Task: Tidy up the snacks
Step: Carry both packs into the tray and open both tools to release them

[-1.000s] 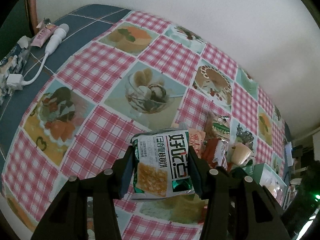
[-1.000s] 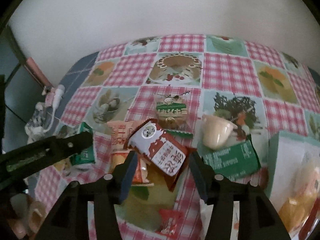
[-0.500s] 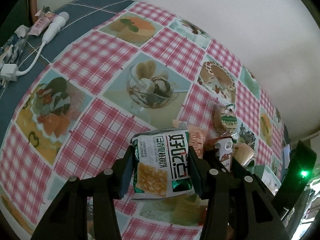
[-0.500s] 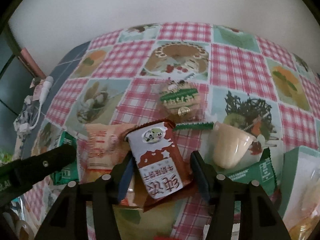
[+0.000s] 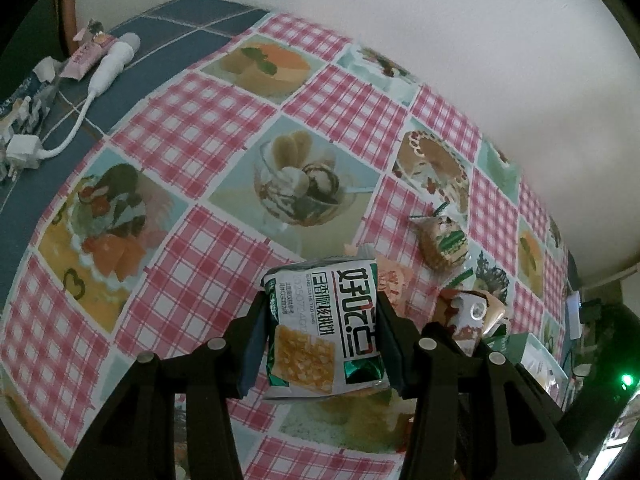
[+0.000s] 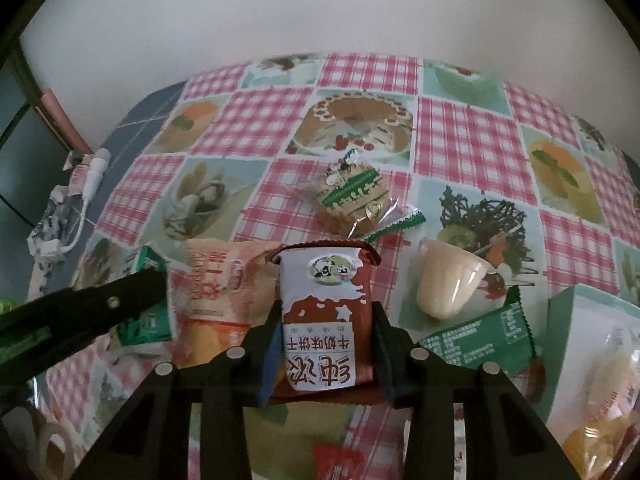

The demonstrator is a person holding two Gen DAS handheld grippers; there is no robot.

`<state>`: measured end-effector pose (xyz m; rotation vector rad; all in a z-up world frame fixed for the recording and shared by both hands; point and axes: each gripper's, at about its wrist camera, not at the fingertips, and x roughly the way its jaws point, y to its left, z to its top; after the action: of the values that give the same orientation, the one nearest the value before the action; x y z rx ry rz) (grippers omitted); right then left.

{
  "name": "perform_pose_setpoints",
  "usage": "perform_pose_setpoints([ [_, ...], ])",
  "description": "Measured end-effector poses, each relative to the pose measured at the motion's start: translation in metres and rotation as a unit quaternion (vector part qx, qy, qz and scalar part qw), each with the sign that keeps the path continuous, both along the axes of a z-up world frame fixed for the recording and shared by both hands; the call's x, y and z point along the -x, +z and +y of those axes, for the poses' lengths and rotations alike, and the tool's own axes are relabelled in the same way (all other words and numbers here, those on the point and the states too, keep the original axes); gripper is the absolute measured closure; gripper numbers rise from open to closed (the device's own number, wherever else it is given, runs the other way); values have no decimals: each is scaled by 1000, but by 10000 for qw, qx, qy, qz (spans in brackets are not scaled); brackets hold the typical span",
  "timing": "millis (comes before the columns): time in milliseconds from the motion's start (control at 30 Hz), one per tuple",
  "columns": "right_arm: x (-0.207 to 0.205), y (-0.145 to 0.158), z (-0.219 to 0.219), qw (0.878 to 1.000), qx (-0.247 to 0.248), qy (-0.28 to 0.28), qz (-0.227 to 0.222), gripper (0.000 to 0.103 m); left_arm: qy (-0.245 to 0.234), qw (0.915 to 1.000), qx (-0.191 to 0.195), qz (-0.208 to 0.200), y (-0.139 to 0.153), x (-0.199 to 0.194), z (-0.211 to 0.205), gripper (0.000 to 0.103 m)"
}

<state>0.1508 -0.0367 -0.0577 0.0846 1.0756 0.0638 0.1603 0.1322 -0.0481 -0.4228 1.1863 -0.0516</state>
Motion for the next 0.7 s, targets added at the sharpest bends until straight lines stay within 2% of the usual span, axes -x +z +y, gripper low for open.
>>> perform_pose_setpoints([
  [300, 30, 30, -12, 9996, 247, 3, -132, 61, -162, 9991, -102, -391, 31, 8, -19, 51],
  [700, 70, 65, -76, 9974, 264, -552, -374, 61, -691, 9945, -212, -762, 63, 22, -81, 51],
])
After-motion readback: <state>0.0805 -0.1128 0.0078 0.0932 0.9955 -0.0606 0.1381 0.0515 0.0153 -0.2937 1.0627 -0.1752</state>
